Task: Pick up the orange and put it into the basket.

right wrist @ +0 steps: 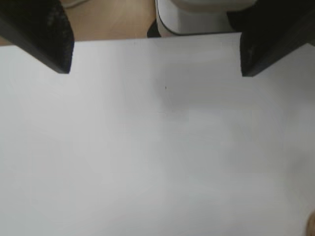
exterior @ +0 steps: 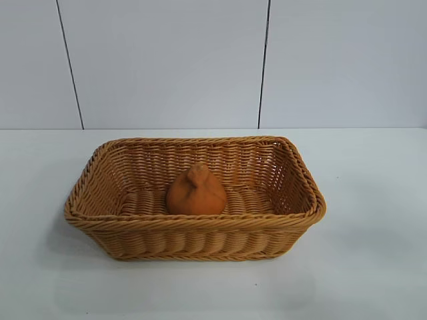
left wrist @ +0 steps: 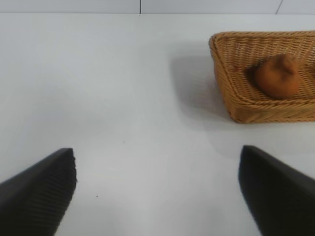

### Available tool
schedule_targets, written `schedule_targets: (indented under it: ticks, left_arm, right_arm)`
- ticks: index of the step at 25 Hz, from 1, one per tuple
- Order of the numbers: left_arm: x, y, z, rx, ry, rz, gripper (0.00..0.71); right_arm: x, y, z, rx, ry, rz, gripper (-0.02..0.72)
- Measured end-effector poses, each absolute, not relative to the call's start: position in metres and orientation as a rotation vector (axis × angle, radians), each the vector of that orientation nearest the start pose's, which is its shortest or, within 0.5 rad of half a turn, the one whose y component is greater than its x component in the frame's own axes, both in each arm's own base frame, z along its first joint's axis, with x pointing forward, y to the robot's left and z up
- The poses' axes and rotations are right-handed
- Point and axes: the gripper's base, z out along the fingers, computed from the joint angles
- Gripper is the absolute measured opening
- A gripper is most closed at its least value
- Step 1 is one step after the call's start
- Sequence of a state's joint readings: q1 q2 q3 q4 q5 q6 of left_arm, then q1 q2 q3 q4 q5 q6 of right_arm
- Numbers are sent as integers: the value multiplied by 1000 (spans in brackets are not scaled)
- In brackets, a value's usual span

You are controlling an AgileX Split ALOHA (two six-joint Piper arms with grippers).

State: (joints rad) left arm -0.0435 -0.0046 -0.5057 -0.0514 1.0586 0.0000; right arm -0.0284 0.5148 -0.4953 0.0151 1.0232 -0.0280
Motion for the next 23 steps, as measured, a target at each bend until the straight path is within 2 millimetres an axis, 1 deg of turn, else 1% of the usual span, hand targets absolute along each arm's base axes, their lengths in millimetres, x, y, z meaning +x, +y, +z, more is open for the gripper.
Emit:
schedule_targets:
  ticks: [3,8,15,23]
  left_arm:
    - [-6,-4,279,47,2031,-89,636]
    - [-6,-4,279,47,2031,-89,636]
    - [-6,-4,279,47,2031,-89,636]
    - [-6,-4,279,47,2031,-89,636]
  right_arm:
    - [59,0,268,4,2414,-7,631]
    - [33,0,274,2,2241,-12,631]
    - [0,1,278,0,2030,-17,631]
    - [-3,1,277,0,2012,-18,631]
